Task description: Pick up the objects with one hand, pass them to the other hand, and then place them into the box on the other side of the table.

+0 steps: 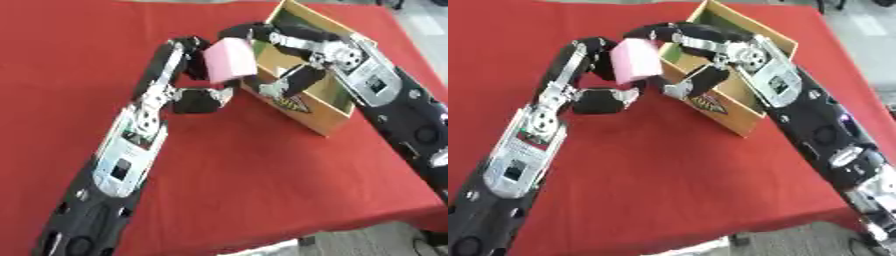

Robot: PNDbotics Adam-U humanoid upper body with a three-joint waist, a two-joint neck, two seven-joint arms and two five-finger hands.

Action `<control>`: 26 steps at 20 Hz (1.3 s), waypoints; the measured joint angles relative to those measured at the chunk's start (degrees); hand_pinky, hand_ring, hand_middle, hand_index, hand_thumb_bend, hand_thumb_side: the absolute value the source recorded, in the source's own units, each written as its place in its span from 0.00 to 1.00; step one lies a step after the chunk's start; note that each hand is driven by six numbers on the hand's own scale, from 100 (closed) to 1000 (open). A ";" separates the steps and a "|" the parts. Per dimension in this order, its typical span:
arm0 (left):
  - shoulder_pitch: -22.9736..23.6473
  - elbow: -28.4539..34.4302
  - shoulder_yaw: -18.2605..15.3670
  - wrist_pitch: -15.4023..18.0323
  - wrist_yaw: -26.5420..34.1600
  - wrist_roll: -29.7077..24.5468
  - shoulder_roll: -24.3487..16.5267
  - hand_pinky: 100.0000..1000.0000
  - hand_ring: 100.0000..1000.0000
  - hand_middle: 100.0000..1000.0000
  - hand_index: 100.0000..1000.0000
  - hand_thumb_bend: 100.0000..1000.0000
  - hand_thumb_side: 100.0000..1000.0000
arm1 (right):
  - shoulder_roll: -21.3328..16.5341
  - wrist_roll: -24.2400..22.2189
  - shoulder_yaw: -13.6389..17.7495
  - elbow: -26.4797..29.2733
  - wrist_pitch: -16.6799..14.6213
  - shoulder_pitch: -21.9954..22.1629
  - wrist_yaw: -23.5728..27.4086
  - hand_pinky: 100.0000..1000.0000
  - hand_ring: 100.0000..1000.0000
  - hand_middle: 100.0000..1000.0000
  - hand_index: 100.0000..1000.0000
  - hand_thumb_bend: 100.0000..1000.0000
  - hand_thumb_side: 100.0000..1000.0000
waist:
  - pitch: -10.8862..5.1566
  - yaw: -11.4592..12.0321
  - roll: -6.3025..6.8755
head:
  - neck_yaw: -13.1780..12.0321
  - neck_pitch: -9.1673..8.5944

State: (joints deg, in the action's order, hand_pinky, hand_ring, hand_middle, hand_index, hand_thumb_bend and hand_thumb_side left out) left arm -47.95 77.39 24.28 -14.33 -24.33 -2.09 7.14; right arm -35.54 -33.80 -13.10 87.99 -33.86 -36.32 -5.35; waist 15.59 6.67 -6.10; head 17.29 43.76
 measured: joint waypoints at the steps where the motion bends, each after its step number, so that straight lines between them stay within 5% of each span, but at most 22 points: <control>1: 0.00 0.06 0.07 -0.04 0.12 -0.20 -0.06 0.54 0.41 0.27 0.45 0.10 0.00 | 0.03 0.00 0.01 -0.12 0.00 0.00 0.00 0.94 1.00 0.87 1.00 0.00 0.18 | 0.02 0.00 -0.02 | 0.02 0.00; 8: 0.00 0.67 0.25 -0.34 0.36 -0.97 -0.07 0.54 0.41 0.27 0.45 0.11 0.00 | 0.05 -0.01 0.37 -0.55 0.01 0.03 1.26 0.93 1.00 0.83 1.00 0.00 0.15 | 0.03 -0.02 -0.08 | 0.20 0.00; 14: -0.01 0.64 0.27 -0.37 0.31 -0.94 0.00 0.55 0.41 0.28 0.45 0.11 0.00 | 0.14 -0.04 0.71 -0.90 0.04 0.10 4.78 0.91 1.00 0.71 0.80 0.00 0.12 | 0.08 -0.31 0.07 | 0.22 0.00; 15: -0.02 0.62 0.27 -0.33 0.23 -0.88 0.01 0.55 0.42 0.28 0.46 0.12 0.00 | 0.20 -0.05 0.71 -1.08 0.05 0.11 5.41 0.89 1.00 0.61 0.71 0.00 0.11 | 0.09 -0.32 0.07 | 0.24 0.00; 26: -0.12 -0.23 0.31 0.10 -2.17 -0.10 0.57 0.56 0.42 0.30 0.48 0.15 0.00 | 0.53 -3.38 1.15 -1.85 3.37 0.44 12.45 0.82 0.90 0.40 0.54 0.00 0.11 | 0.25 -0.33 0.20 | -1.00 0.00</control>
State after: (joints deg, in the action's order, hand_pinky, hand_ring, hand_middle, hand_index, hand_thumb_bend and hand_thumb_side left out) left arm -48.06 77.16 24.59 -14.24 -26.50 -2.19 7.71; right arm -35.01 -37.18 -11.96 86.14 -30.49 -35.88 7.11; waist 15.84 6.34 -5.91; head 16.29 43.76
